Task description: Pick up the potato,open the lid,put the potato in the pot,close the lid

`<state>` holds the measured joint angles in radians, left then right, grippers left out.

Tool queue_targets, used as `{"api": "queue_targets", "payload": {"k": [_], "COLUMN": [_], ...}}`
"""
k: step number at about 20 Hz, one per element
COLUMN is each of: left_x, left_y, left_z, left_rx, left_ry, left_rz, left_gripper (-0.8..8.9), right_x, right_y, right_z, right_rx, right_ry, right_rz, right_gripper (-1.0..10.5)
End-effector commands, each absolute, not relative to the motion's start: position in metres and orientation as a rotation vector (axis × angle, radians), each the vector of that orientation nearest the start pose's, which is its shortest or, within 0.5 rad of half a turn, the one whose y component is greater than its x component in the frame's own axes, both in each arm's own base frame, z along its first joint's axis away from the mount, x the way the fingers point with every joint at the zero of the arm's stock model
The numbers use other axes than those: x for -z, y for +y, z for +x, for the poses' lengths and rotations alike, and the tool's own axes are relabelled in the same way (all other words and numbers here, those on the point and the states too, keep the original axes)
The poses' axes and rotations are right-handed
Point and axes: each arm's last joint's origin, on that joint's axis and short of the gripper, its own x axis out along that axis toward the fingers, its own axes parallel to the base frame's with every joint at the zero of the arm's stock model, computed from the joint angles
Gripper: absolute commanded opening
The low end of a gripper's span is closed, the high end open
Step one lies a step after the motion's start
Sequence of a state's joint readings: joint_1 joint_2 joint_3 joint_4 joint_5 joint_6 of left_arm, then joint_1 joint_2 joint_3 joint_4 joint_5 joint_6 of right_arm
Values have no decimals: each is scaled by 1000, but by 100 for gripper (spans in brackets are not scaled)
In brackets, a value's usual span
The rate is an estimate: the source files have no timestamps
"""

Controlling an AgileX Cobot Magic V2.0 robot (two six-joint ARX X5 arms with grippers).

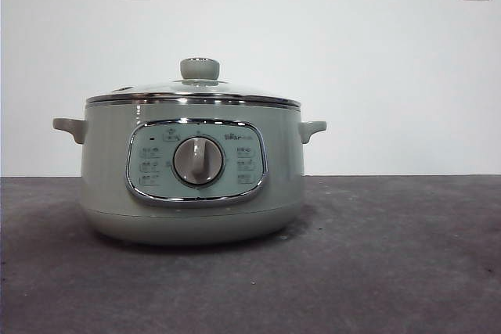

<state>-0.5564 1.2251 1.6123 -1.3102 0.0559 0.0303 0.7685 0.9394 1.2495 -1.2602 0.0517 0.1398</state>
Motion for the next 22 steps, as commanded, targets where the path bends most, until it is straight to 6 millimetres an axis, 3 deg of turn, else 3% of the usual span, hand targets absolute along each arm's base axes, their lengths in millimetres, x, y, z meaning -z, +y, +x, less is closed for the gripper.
{"api": "queue_targets", "payload": {"k": [1,2,3,4,5,6,22], "left_x": [-423,-423,-423,-423,-424,-424,-423], "left_y": [-102,-102,-102,-102,-102,-102,-104], "left_z": [161,160,160,160,160,160,160], "left_rx": [595,602,607,612,607,607,656], "left_ry": [897,892,889,887,885,883,897], "left_rz": [286,292,300,308,310,315,280], "left_gripper": [607,492,283,-35,26,-21,-3], "right_x": [-367,-367,-367,-367,-367,-367,-367], "right_y": [94,94,94,94,94,94,93], "right_z": [98,98,98,98,98,98,99], "right_rx": [-593,-601,-603,-605,-604,-605,-547], "right_ry": [942,947,947,944,943,944,931], "right_rz": [-252,-256,-260,-263,-260,-260,-275], "right_gripper": [601,326,-24,46,-20,-8,2]}}
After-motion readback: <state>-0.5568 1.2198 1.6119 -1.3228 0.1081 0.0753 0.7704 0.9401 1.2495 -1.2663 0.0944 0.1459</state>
